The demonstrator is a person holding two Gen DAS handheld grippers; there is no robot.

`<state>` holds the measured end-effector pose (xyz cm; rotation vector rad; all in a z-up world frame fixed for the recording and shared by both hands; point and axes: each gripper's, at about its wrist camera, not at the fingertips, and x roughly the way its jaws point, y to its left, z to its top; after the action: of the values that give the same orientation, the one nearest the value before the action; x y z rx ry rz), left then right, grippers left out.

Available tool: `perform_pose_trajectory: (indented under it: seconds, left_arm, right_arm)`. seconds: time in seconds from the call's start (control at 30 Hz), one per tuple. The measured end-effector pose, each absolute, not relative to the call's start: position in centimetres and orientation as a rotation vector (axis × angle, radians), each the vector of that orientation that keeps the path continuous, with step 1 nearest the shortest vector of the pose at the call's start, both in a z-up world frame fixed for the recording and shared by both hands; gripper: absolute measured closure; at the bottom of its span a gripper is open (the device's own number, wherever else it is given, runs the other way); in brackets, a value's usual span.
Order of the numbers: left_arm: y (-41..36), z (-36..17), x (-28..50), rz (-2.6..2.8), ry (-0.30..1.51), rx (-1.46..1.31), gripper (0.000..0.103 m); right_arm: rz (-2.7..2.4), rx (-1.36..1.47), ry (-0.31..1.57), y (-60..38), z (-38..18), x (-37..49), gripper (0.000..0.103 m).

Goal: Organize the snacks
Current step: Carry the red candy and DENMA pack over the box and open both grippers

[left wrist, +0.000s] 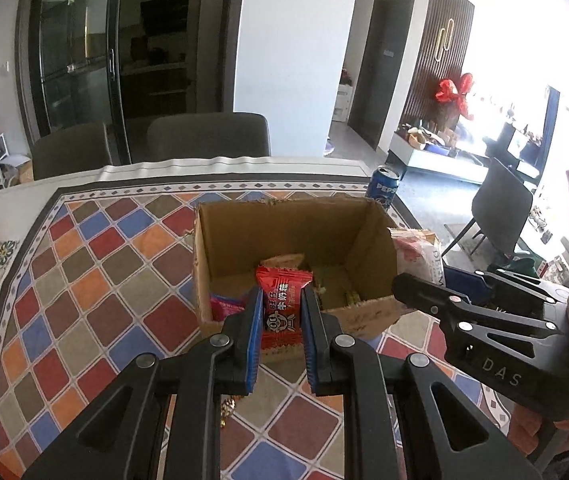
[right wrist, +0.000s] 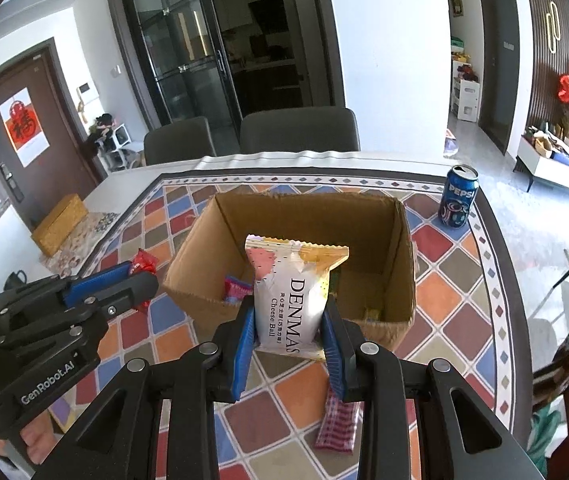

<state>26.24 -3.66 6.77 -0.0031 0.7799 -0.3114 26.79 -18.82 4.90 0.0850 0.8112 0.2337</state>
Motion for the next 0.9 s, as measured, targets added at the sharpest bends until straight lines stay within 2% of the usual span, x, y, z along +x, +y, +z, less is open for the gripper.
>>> perform_pose_trajectory:
  seconds: [0.8, 0.83, 0.9]
  left_arm:
    - [-3.7, 3.5, 33.6, -0.276, 0.856, -0.009, 0.083]
    - [-3.7, 3.4, 33.8, -0.270, 0.860, -0.005, 0.081]
    - [-3.6, 3.2, 34.0, -0.259, 0.870, -0.004, 0.061]
  right_arm:
    - [0.213, 0.100, 0.877, -18.8, 2.0, 33.7, 0.070]
    - [0.210, 0.099, 0.880, -18.8, 1.9, 33.8, 0.070]
    - [0.200, 0.091, 0.883, -18.8, 1.6, 34.1, 0.069]
